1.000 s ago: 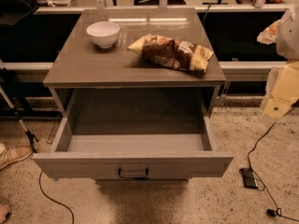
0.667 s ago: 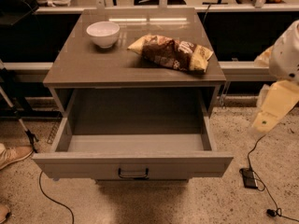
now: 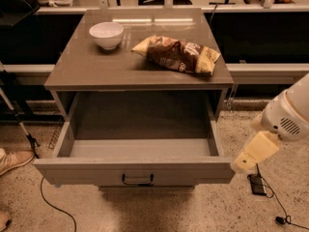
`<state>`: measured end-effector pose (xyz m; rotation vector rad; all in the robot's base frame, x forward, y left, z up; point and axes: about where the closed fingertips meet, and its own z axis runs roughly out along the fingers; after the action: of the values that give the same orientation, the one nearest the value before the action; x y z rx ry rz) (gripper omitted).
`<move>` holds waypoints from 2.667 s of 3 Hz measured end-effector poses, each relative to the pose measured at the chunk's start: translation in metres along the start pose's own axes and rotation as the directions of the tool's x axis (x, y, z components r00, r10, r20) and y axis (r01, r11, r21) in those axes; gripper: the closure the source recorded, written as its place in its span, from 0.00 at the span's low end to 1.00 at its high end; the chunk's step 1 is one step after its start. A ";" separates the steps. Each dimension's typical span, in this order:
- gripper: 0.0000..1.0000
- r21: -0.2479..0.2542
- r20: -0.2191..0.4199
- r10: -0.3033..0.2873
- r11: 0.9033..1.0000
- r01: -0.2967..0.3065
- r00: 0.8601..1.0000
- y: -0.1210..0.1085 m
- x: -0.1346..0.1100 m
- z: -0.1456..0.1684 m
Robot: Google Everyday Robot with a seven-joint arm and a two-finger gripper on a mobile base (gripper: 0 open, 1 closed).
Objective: Close top drawer
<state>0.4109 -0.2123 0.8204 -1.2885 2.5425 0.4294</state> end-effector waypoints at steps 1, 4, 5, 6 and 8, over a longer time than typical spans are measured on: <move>0.41 -0.021 -0.011 0.089 0.996 -0.089 0.996 0.005 0.016 0.037; 1.00 -0.008 -0.088 0.256 0.966 -0.258 0.963 0.013 0.066 0.133; 1.00 0.016 -0.061 0.294 0.956 -0.294 0.954 -0.007 0.063 0.169; 1.00 0.025 -0.025 0.293 0.956 -0.292 0.956 -0.026 0.047 0.191; 1.00 0.011 0.077 0.282 0.959 -0.284 0.956 -0.044 0.019 0.203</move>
Offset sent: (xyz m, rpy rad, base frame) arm -0.0301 0.0085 -0.1139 -0.0609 0.1557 -0.1653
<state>0.4554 -0.1756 0.6194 -0.8828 2.6673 0.4948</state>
